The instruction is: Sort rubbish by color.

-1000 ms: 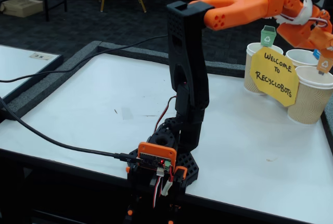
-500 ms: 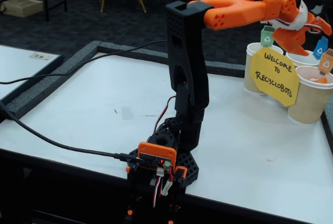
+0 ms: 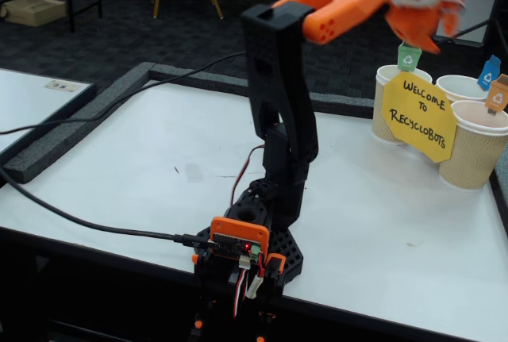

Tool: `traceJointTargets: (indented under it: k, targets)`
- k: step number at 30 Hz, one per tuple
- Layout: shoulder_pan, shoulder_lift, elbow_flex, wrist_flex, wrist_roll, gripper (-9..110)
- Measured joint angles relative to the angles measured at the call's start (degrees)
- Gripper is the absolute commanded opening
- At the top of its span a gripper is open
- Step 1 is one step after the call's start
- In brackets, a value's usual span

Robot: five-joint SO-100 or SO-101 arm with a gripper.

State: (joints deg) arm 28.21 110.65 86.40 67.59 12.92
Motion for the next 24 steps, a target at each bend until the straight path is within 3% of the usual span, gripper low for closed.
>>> traceJointTargets:
  k: [10, 24]
  targets:
    - [-17.05, 14.68, -0.53, 15.47, 0.0, 0]
    - [-35.6, 31.64, 16.35, 21.97, 0.0, 0]
